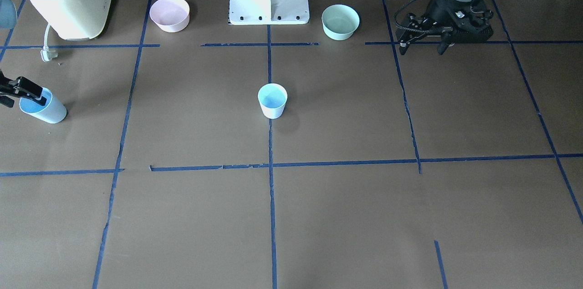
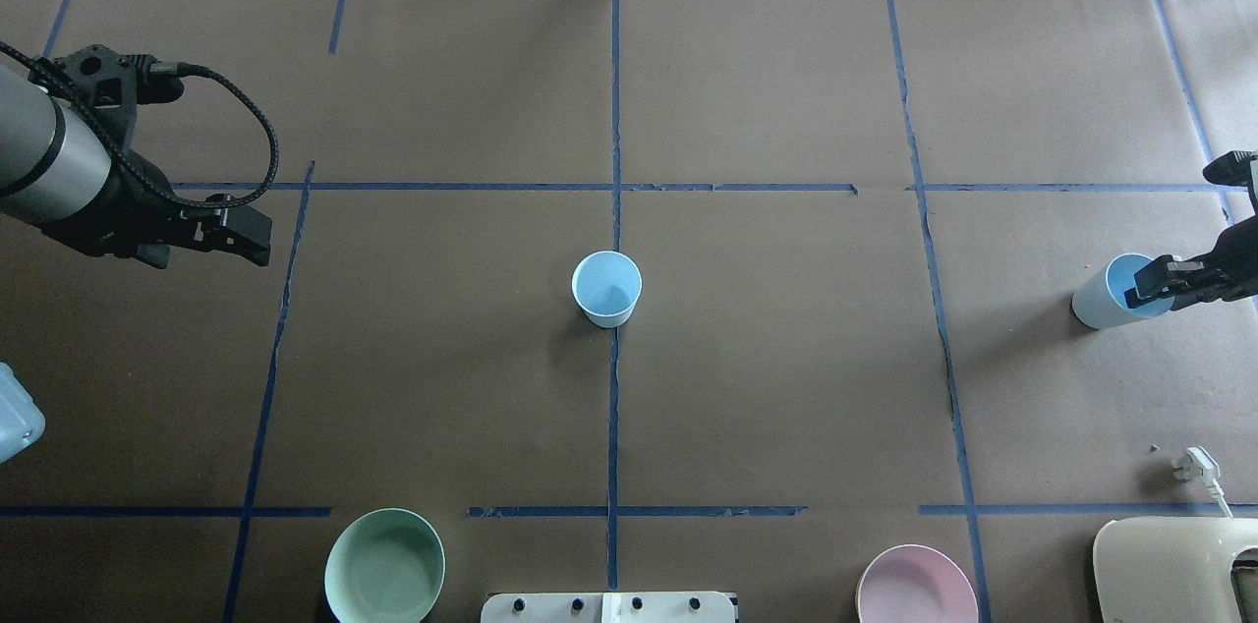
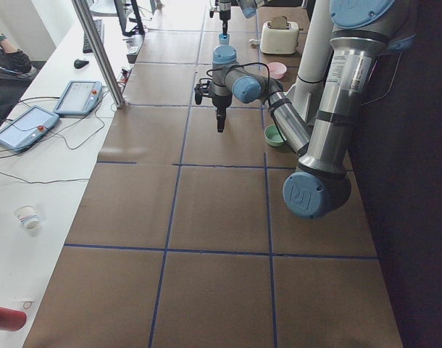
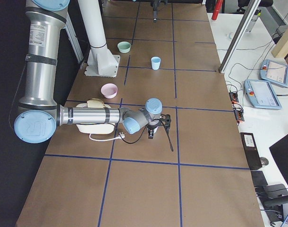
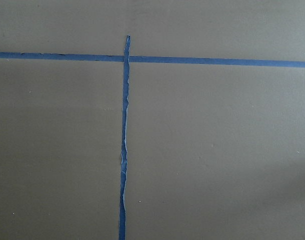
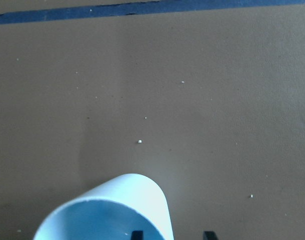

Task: Stack blue cups with both arms
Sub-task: 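Grasp the second light-blue cup with the right gripper, then lift the cup with the right gripper and carry it over the centre cup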

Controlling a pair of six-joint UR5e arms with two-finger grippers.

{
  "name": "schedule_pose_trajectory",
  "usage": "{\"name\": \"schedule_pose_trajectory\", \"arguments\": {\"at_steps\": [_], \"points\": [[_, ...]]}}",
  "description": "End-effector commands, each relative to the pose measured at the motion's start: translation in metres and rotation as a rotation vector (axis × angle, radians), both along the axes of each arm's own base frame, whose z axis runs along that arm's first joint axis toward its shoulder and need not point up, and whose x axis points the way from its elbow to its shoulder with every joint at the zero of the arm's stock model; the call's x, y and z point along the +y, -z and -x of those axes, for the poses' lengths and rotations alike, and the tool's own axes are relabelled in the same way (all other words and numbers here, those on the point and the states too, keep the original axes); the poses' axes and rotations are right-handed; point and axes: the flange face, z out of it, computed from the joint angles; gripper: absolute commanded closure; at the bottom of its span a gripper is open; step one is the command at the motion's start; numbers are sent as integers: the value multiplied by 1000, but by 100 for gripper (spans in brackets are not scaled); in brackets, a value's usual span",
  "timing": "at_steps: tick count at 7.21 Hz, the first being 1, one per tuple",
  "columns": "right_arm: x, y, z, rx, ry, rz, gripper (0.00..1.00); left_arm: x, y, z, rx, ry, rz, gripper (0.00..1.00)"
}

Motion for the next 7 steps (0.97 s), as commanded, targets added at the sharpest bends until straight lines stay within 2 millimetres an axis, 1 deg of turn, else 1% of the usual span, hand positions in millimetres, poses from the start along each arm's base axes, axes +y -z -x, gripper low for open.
{"name": "schedule_pose_trajectory", "arguments": {"at_steps": [1,2,3,4,5,6,7], "points": [[-1,6,-1,-10,-1,-10,100,0,0,0,0,2,2,0],[-1,11,-1,-15,-3,-20,100,0,1,0,1,5,4,0],[-3,31,-5,-27,-12,-46,100,0,1,0,1,5,4,0],[-14,60,-4,-32,-23,-54,100,0,0,0,0,3,3,0],[-30,102,4,-28,-23,-46,100,0,-1,0,-2,0,2,0],[-49,151,14,-31,-23,-52,100,-1,-2,-1,-3,-1,2,0],[-71,211,27,-33,-25,-50,100,-1,-3,-1,-8,-20,-16,0]]}}
